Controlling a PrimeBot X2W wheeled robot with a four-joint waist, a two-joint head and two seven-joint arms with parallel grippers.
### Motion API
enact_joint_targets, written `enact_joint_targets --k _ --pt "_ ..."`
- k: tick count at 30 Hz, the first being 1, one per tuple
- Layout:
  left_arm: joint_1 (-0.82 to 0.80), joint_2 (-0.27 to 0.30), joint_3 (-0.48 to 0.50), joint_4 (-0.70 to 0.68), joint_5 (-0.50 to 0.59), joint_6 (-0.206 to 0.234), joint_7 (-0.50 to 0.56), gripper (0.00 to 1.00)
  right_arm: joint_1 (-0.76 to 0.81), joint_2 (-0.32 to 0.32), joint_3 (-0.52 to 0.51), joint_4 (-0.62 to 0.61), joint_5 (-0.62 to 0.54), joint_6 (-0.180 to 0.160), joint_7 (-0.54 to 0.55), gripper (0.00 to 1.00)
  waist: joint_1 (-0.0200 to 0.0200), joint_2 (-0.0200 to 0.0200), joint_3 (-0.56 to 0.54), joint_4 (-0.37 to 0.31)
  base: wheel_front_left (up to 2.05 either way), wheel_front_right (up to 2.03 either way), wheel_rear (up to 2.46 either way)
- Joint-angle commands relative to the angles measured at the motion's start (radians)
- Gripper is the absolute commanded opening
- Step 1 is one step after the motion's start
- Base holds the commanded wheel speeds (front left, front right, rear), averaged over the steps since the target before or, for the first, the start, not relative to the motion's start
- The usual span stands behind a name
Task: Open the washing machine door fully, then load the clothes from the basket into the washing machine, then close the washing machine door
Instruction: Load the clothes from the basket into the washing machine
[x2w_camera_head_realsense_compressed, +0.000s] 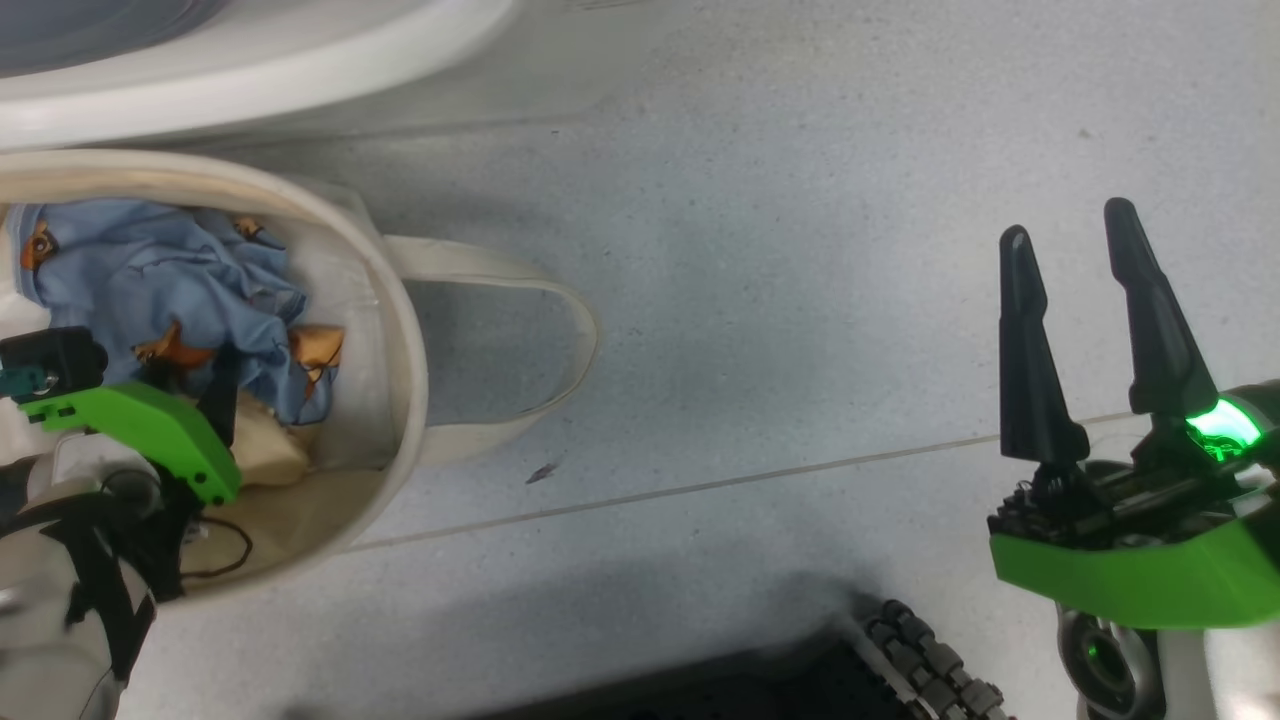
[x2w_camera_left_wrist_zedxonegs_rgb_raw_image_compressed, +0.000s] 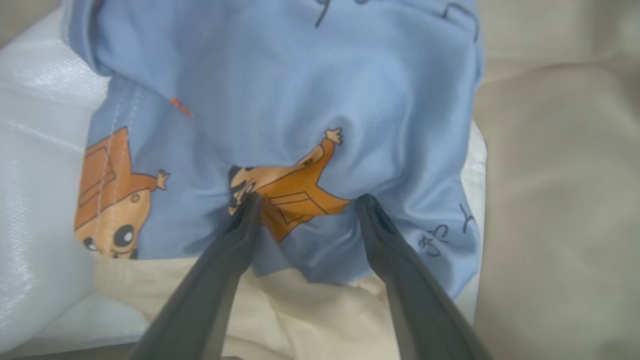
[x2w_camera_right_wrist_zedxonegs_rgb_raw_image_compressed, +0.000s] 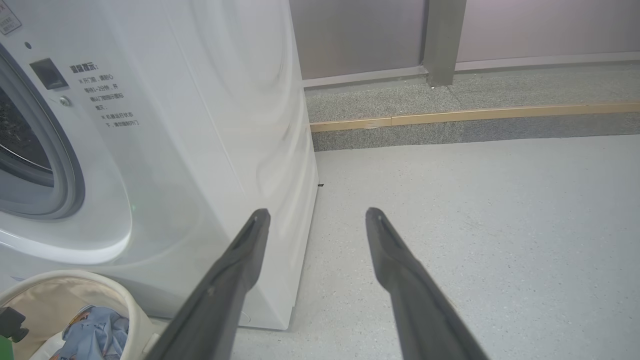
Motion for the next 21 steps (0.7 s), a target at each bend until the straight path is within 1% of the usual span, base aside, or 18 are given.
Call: enact_joint_targets --k 1,2,3,4,7,8,12,15,19,21 --pt "0.003 0.036 0.016 0.0 -0.019 0.002 -0.002 1.0 0.029 -0.001 0.017 -0.039 -0.007 0.001 0.011 1.0 -0.0001 0.0 0.004 0.006 0.0 0.0 0.0" --pt "0.001 0.035 0.011 -0.004 -0.027 0.002 -0.005 0.94 0.029 -0.001 0.015 -0.042 -0.007 0.001 0.012 1.0 -0.0001 0.0 0.005 0.008 0.0 0.0 0.0" --pt "0.0 0.036 0.002 -0.008 -0.03 0.002 -0.007 0.16 0.029 -0.001 0.013 -0.045 -0.008 0.001 0.013 1.0 -0.0001 0.0 0.006 0.009 0.0 0.0 0.0" --pt "-0.002 0.037 -0.005 -0.012 -0.034 0.002 -0.012 0.0 0.029 -0.001 0.012 -0.047 -0.008 0.001 0.014 1.0 -0.0001 0.0 0.007 0.011 0.0 0.0 0.0" --pt "-0.007 0.036 -0.03 -0.03 -0.049 0.002 -0.021 0.0 0.027 -0.001 0.011 -0.049 -0.012 0.001 0.02 1.0 -0.0001 0.0 0.004 0.019 0.0 0.0 0.0" --pt "-0.005 0.034 -0.051 -0.065 -0.061 0.002 -0.025 0.0 0.023 -0.001 0.009 -0.047 -0.016 0.001 0.024 1.0 -0.0001 0.0 -0.003 0.027 0.0 0.0 0.0" --pt "0.0 0.059 -0.095 -0.124 -0.085 0.002 -0.039 0.0 0.002 -0.001 0.015 -0.035 -0.022 0.001 0.035 1.0 -0.0001 0.0 -0.033 0.041 0.0 0.0 0.0" --pt "0.007 0.076 -0.123 -0.158 -0.101 0.002 -0.077 0.0 -0.018 -0.001 0.022 -0.015 -0.02 0.001 0.041 1.0 -0.0001 0.0 -0.068 0.052 0.0 0.0 0.0" --pt "0.03 0.096 -0.156 -0.197 -0.115 0.002 -0.154 0.0 -0.04 -0.001 0.034 0.029 -0.012 0.001 0.042 1.0 -0.0001 0.0 -0.131 0.067 0.0 0.0 0.0" --pt "0.038 0.1 -0.164 -0.209 -0.117 0.002 -0.17 0.0 -0.044 -0.001 0.036 0.042 -0.008 0.001 0.041 1.0 -0.0001 0.0 -0.149 0.071 0.0 0.0 0.0"
